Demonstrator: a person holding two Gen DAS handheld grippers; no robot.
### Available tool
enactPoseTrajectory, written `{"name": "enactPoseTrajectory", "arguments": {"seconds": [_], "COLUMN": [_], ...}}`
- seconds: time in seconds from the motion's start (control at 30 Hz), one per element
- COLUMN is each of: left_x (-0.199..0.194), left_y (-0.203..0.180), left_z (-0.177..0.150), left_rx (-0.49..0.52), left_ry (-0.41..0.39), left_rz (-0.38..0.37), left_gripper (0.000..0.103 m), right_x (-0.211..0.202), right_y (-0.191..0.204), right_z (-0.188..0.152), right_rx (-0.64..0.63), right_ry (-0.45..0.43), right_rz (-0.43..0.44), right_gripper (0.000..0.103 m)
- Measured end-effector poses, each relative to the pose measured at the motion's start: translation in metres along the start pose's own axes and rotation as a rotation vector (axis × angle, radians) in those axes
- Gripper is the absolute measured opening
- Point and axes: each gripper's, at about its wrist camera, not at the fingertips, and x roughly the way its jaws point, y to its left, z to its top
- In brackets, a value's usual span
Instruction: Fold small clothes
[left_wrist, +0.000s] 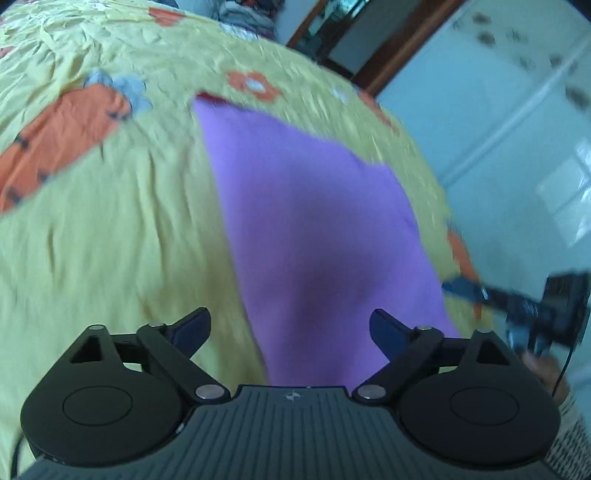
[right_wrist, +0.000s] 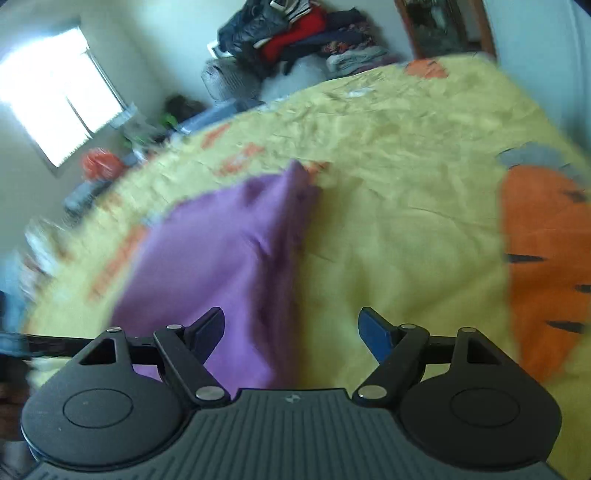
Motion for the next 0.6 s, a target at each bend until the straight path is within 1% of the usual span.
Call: {"name": "enactPoseTrajectory", "arguments": {"seconds": [0.03, 0.07, 0.1, 0.17, 0.2, 0.23, 0.27, 0.3, 0.37, 0.4, 0.43, 0.47, 0.53, 0.57, 0.6], "left_x": [0.008, 0.016, 0.023, 0.032, 0.039, 0.045, 0.051, 0.056, 0.062, 0.063, 0.063, 0.061, 0.058, 0.056, 0.056], "left_y": [0.013, 0.025, 0.031, 0.025, 0.022, 0.020, 0.018, 0.016, 0.013, 0.015, 0.017, 0.016, 0.015, 0.015, 0.014], "left_z": [0.015, 0.027, 0.038, 0.054, 0.060, 0.064, 0.066, 0.067, 0.066, 0.063, 0.056, 0.050, 0.043, 0.040, 0.039], "left_rx": [-0.041, -0.087, -0.105, -0.035, -0.020, -0.029, -0.043, -0.056, -0.084, -0.116, -0.146, -0.151, -0.141, -0.151, -0.152], "left_ry": [0.017, 0.041, 0.048, 0.034, 0.047, 0.062, 0.070, 0.071, 0.072, 0.080, 0.078, 0.062, 0.039, 0.029, 0.034], "left_rz": [-0.018, -0.033, -0.031, 0.001, 0.012, 0.005, -0.018, -0.046, -0.082, -0.121, -0.148, -0.159, -0.153, -0.137, -0.111], "left_gripper": [0.092, 0.092, 0.091, 0.093, 0.093, 0.093, 0.097, 0.103, 0.100, 0.100, 0.100, 0.100, 0.091, 0.075, 0.050], "right_x": [0.010, 0.020, 0.028, 0.048, 0.053, 0.058, 0.062, 0.066, 0.070, 0.073, 0.076, 0.078, 0.079, 0.078, 0.077], "right_y": [-0.004, -0.007, -0.010, -0.019, -0.021, -0.022, -0.022, -0.021, -0.017, -0.012, -0.008, -0.003, 0.008, 0.014, 0.016], "right_z": [0.008, 0.016, 0.023, 0.035, 0.037, 0.040, 0.042, 0.043, 0.041, 0.039, 0.036, 0.034, 0.030, 0.029, 0.030], "right_rx": [0.030, 0.064, 0.090, 0.128, 0.147, 0.152, 0.145, 0.134, 0.153, 0.156, 0.154, 0.149, 0.099, 0.067, 0.057], "right_ry": [0.012, 0.016, 0.018, 0.051, 0.042, 0.024, 0.015, 0.000, -0.024, -0.008, 0.027, 0.070, 0.127, 0.138, 0.137], "right_rz": [0.041, 0.037, 0.036, 0.098, 0.093, 0.098, 0.106, 0.103, 0.098, 0.126, 0.170, 0.213, 0.236, 0.222, 0.211], "right_gripper": [0.086, 0.087, 0.088, 0.088, 0.088, 0.088, 0.088, 0.088, 0.088, 0.088, 0.088, 0.088, 0.088, 0.088, 0.088]}}
